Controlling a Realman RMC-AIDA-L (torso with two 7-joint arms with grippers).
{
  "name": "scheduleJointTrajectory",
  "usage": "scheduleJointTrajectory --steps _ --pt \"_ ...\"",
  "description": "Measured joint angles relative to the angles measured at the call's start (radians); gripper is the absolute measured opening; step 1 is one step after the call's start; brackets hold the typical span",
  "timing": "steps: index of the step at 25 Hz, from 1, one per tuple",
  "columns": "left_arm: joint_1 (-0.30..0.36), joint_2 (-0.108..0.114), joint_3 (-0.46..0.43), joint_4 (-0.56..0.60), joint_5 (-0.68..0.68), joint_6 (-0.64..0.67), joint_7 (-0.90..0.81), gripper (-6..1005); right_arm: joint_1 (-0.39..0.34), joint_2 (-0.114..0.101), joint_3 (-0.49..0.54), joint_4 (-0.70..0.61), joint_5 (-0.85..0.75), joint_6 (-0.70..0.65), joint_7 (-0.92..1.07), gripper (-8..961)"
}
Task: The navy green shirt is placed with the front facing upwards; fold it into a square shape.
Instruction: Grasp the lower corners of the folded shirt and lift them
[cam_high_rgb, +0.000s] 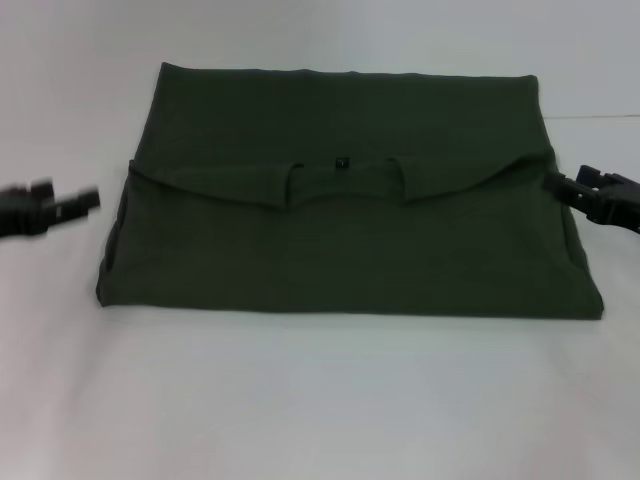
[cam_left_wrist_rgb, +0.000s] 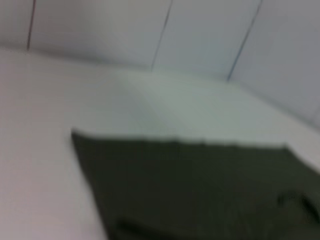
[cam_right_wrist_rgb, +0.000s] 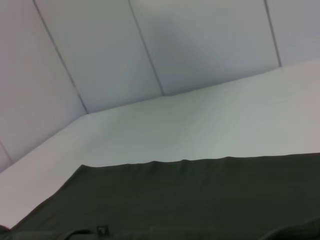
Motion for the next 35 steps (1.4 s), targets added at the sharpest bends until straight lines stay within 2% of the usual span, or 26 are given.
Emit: scheduleJointTrajectory --steps 8,13,21,30,35 --pt "0.014 -0.014 0.030 -0.008 0.134 -0.018 -0.001 827 -0.006 0.003 0.000 0.004 0.005 -0.043 -0.009 665" --pt "0.014 -0.024 0.077 -0.025 0.140 -0.041 0.000 828 -0.009 0.003 0.000 0.008 0.006 -0.047 -0.010 665" --pt "0.005 -0.025 0.105 -0.057 0.141 -0.069 -0.004 826 -0.020 0.004 -0.001 0.009 0.006 -0.052 -0.009 659" --pt "0.002 -0.036 0.136 -0.069 0.142 -0.085 -0.010 820 -0.021 0.003 0.000 0.009 0.006 -0.054 -0.004 657" --pt "0.001 -0.041 0.168 -0.074 0.142 -0.144 -0.012 816 -0.021 0.003 0.002 0.009 0.006 -0.054 -0.002 657"
